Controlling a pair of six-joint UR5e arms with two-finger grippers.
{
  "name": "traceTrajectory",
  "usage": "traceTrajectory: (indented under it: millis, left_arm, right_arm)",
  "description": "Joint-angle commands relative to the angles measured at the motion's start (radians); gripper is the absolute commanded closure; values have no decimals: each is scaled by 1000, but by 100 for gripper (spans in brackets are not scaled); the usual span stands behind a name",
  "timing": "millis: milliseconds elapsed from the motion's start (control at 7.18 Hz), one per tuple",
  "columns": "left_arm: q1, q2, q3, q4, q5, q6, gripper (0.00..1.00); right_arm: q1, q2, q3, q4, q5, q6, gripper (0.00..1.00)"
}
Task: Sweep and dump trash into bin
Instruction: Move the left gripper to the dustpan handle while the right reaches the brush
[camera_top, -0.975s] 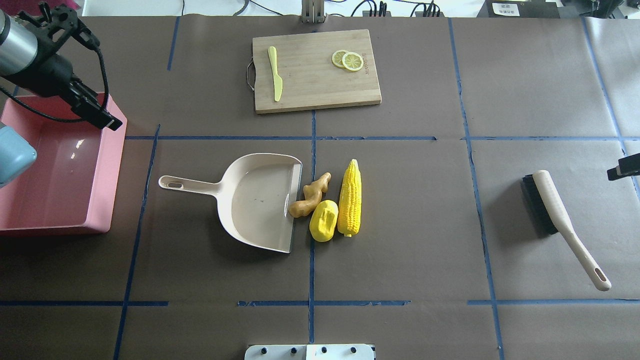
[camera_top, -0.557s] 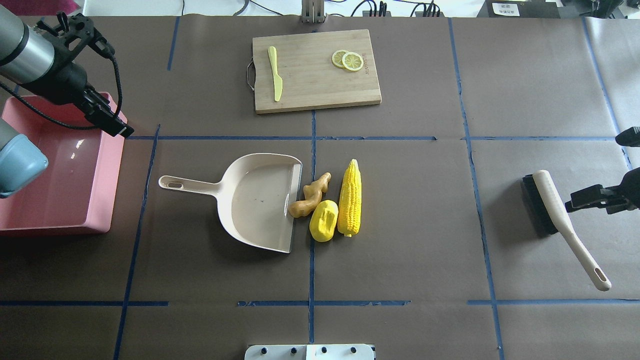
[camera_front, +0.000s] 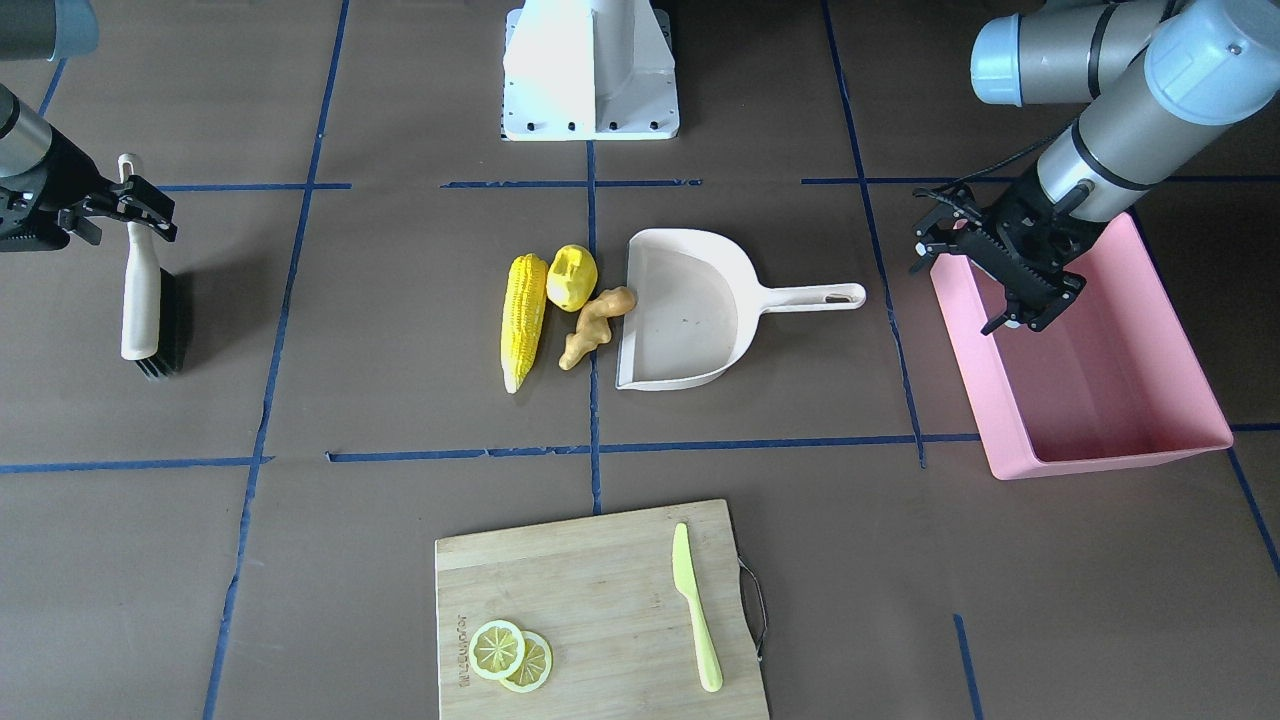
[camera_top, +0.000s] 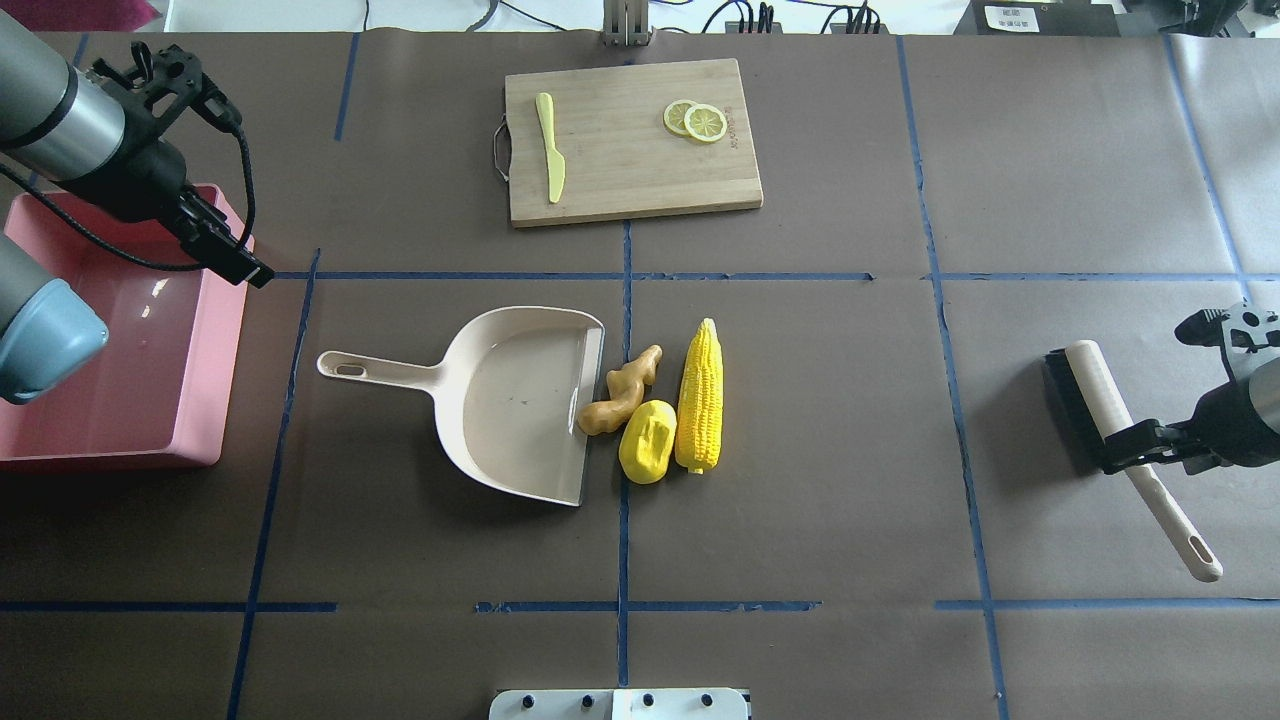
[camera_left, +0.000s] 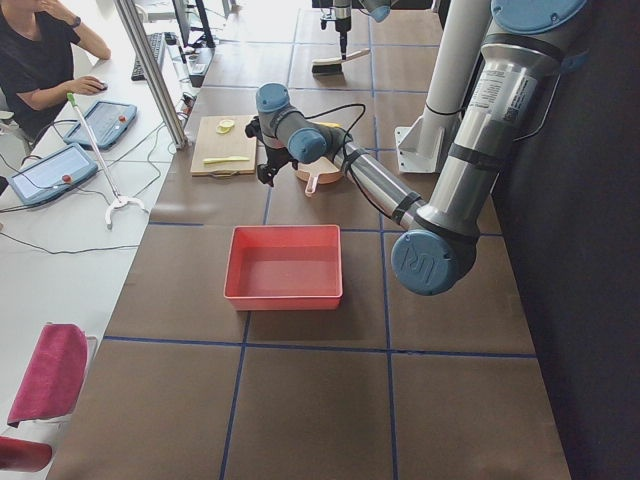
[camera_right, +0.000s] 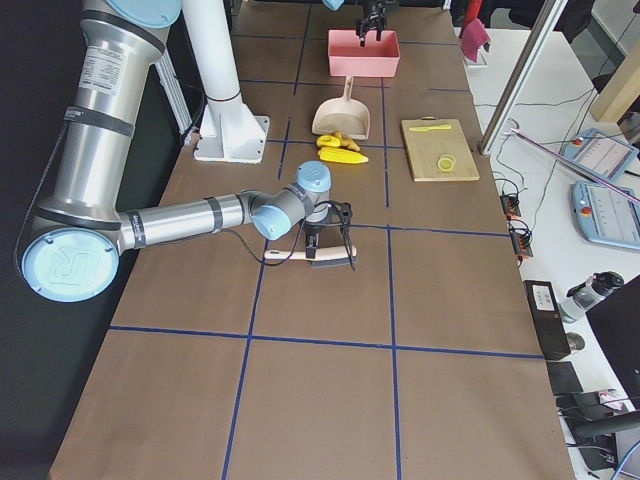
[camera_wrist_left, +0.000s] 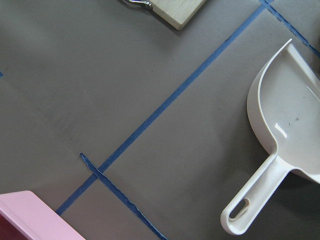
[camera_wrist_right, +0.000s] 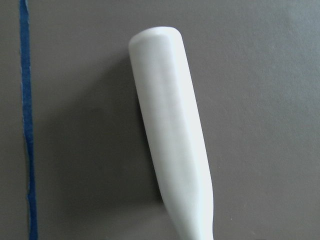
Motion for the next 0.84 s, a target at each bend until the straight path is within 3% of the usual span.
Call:
traceTrajectory:
  millis: [0, 139, 418, 696]
  left_arm:
    - [17, -1, 6, -2, -1, 1, 0]
    - [17, -3, 6, -3, -1, 1, 0]
    - [17, -3, -4, -3, -1, 1, 0]
    - [17, -3, -4, -3, -1, 1, 0]
  right_arm:
    - [-40, -5, -19, -7, -2, 0, 1]
    - [-38, -15, -22, -7, -3, 0, 13]
    - [-38, -20, -27, -7, -6, 0, 49]
    - [-64, -25, -27, -9, -6, 0, 53]
